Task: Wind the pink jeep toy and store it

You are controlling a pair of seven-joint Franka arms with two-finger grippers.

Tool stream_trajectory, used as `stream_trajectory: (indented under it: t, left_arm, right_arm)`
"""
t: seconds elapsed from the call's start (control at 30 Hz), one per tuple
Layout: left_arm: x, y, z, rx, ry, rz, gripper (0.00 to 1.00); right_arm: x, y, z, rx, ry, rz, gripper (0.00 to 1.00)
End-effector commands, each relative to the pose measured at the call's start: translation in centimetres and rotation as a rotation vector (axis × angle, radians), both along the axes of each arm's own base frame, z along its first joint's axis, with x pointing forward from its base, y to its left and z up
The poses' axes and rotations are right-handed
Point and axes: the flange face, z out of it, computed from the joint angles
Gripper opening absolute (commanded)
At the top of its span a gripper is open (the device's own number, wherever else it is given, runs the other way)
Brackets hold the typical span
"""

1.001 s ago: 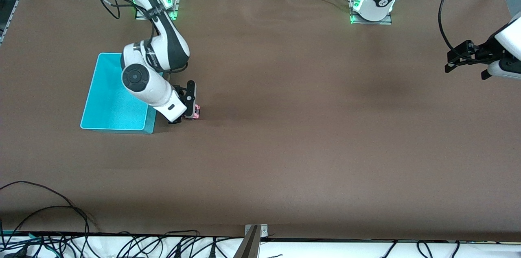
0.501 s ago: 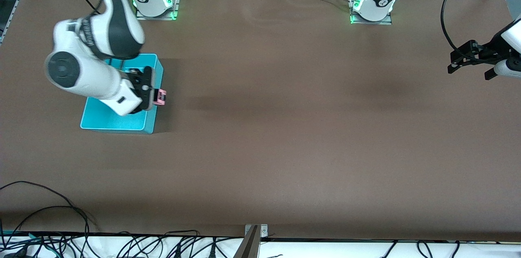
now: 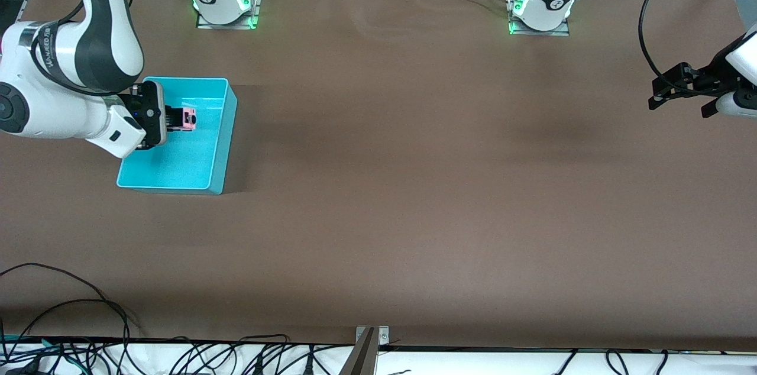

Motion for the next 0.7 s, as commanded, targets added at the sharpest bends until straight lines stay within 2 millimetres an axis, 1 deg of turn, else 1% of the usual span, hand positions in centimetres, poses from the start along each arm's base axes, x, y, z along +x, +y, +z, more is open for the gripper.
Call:
stream_trajectory:
  t: [0.0,0.17,0.23,0.33,0.43,0.5,0.57,0.67]
  left_arm:
    - [0.4,-0.1,0.9,-0.017,-0.013,0.023,1.0]
    - [0.5,0.0,1.1,-0.011,-0.018,0.024,1.0]
    - [0.5,-0.1,1.1,-0.011,-0.018,0.023,1.0]
    - [0.5,-0.1,1.3,-0.011,-0.021,0.023,1.0]
    - [0.5,-0.2,1.3,-0.012,-0.021,0.023,1.0]
    - [0.5,-0.7,1.3,-0.01,-0.021,0.012,1.0]
    - [0.5,-0.9,1.3,-0.008,-0.021,0.009,1.0]
    - [0.5,-0.7,1.3,-0.008,-0.021,0.01,1.0]
  right_arm:
    - [-4.9,-2.8,-3.7,0.043,-0.009,-0.047,0.37]
    - [-6.6,-5.0,-7.1,0.05,-0.06,-0.023,0.37]
    - [-7.2,-5.5,-8.3,0.048,-0.077,-0.018,0.37]
    - [-7.8,-5.7,-9.6,0.036,-0.098,-0.023,0.37]
    - [-7.8,-5.7,-10.6,0.021,-0.12,-0.025,0.37]
    - [-7.7,-5.8,-11.2,0.011,-0.13,-0.026,0.37]
    - [-7.8,-5.7,-12.0,-0.002,-0.136,-0.022,0.37]
    - [-8.1,-5.7,-12.9,-0.015,-0.153,-0.026,0.37]
